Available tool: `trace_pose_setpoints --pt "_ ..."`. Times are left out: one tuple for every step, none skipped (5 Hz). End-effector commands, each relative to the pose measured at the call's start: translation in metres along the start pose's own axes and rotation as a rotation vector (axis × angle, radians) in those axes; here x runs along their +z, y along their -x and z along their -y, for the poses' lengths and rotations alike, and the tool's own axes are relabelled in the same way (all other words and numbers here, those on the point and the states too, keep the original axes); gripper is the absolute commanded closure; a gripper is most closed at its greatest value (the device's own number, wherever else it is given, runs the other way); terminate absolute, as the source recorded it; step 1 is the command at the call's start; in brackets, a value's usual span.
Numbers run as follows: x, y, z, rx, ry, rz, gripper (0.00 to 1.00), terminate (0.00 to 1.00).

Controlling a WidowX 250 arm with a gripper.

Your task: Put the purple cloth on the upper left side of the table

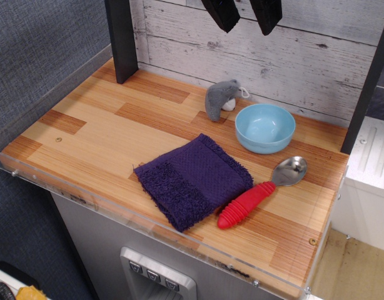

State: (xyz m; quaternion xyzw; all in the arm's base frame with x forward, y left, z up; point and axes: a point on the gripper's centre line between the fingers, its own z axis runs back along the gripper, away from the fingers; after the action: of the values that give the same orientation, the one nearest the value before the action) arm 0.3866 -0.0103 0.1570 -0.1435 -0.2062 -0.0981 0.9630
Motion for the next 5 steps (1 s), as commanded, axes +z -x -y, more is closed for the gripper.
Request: trace_pose_setpoints --pt "0.0 0.0 0.0 0.0 0.0 0.0 0.0 0.0" --pt "0.007 0.012 -0.001 0.001 -0.019 0.01 0.0 0.0" --pt "0.011 0.027 -0.007 0.018 -0.029 0.015 0.0 0.0" --pt "0.009 0.046 -0.01 -0.015 -0.046 -0.009 0.0 0.0" --pt "0.008 0.07 -0.01 -0.066 -0.055 -0.052 0.0 0.0"
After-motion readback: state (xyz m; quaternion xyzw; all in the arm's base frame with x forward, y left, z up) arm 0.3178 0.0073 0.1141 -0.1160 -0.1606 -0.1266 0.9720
